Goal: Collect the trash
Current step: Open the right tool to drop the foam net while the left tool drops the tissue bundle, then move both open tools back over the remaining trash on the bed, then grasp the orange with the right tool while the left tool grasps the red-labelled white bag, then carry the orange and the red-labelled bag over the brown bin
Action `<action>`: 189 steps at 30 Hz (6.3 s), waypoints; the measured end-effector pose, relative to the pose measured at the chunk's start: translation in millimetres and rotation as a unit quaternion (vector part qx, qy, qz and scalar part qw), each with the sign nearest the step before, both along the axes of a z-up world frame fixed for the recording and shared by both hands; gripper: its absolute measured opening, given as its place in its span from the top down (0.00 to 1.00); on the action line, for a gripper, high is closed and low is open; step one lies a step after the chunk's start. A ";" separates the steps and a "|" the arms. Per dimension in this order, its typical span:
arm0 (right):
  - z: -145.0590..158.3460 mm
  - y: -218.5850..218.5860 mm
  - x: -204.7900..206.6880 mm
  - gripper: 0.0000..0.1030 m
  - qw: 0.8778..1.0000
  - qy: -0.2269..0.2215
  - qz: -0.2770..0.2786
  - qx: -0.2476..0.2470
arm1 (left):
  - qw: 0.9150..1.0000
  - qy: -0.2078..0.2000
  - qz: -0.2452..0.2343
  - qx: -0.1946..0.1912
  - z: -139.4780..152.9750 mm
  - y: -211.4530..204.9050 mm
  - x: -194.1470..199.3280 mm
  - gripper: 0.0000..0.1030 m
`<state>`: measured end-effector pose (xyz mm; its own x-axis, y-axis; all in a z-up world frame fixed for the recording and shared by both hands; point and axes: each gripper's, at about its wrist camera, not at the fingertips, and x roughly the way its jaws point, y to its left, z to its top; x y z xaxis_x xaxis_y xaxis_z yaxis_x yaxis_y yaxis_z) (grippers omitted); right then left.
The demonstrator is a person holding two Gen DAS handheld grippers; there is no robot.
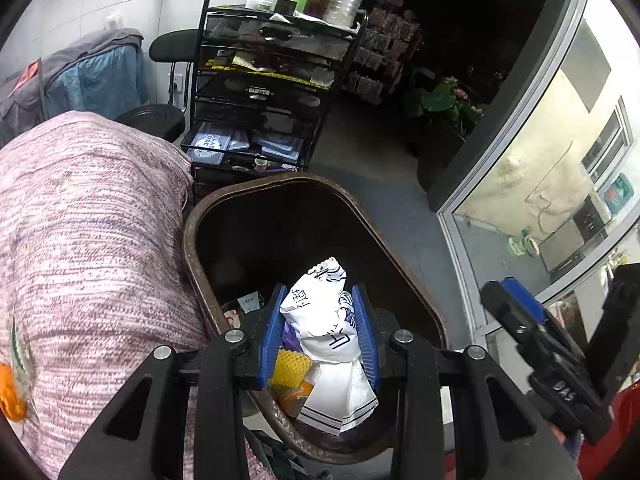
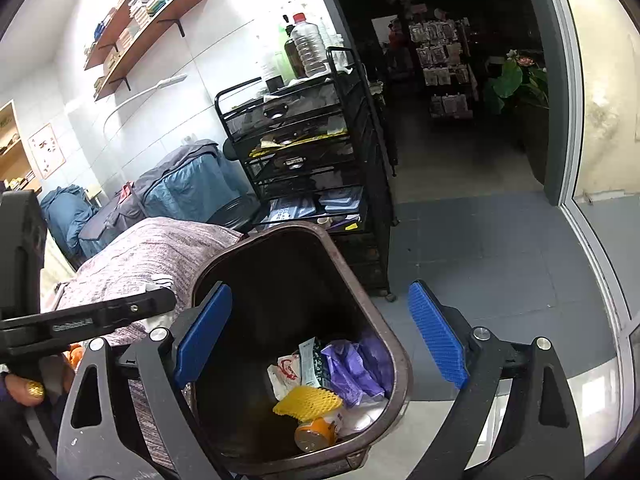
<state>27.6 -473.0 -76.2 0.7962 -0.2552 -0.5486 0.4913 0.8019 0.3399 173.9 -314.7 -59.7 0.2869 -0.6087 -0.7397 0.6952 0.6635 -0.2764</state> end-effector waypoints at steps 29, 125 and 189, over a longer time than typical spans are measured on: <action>16.7 28.3 7.6 0.07 0.998 -0.031 0.018 -0.045 | 0.984 -0.164 0.064 -0.040 61.8 62.8 -46.5 0.06; 34.8 278.1 183.5 0.66 0.917 0.066 0.393 0.022 | 0.956 -0.070 0.239 0.155 -16.9 321.1 93.6 0.77; -8.4 45.9 46.9 0.66 0.993 0.055 0.098 0.021 | 0.990 -0.117 0.071 -0.023 62.1 141.6 -61.1 0.77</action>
<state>74.5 -427.1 -84.6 0.7633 -0.0754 -0.6416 0.3627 0.8718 0.3291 112.8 -173.1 2.3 0.5322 -0.5819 -0.6150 0.6451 0.7491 -0.1506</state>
